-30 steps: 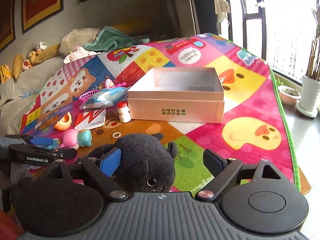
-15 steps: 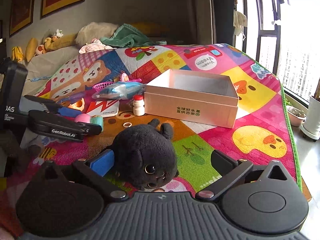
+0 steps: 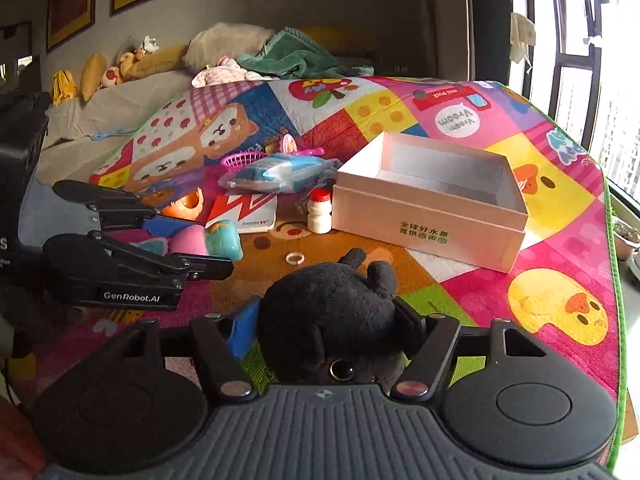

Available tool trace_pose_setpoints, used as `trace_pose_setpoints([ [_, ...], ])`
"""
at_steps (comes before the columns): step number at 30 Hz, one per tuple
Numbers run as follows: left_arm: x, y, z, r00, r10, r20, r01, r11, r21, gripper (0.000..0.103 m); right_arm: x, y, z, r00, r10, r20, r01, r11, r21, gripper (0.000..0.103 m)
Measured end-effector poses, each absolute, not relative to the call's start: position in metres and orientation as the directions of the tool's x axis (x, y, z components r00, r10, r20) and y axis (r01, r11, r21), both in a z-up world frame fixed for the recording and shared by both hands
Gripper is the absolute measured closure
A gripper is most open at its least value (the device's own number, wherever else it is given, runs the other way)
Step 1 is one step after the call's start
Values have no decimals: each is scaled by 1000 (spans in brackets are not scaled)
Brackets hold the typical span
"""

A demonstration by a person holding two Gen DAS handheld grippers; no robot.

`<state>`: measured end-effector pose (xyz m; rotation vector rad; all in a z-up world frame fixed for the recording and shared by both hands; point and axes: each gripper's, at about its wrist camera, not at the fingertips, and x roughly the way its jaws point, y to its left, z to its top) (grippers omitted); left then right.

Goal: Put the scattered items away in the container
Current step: 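Release the plush cat and pink pig into the white box with both tools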

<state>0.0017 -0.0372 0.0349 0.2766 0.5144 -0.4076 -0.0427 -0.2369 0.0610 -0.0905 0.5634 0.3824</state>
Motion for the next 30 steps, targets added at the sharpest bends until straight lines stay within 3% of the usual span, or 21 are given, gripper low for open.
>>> trace_pose_setpoints([
  [7,30,-61,93,839,-384,-385,473,864,171,49,-24,-283,134,860,299,-413,-296,952,72,35],
  [14,109,-110,130,869,-414,-270,471,860,198,48,63,-292,189,921,261,-290,-258,965,47,35],
  [15,123,-115,130,875,-408,-260,460,868,185,45,79,-292,192,925,251,-284,-246,968,55,34],
  [16,137,-118,128,881,-401,-249,448,878,168,36,97,-294,192,927,245,-282,-235,969,70,33],
  [18,162,-118,119,883,-378,-277,425,895,135,16,123,-298,187,925,247,-290,-229,969,96,25],
  [21,169,-98,101,850,-380,-365,431,900,67,9,141,-304,166,922,219,-320,-181,973,142,16],
  [25,133,-63,71,830,-351,-433,428,900,89,5,121,-304,126,919,188,-347,-149,980,135,5],
  [30,82,-18,36,808,-297,-509,388,918,81,2,81,-268,77,898,145,-415,-188,980,-63,3],
])
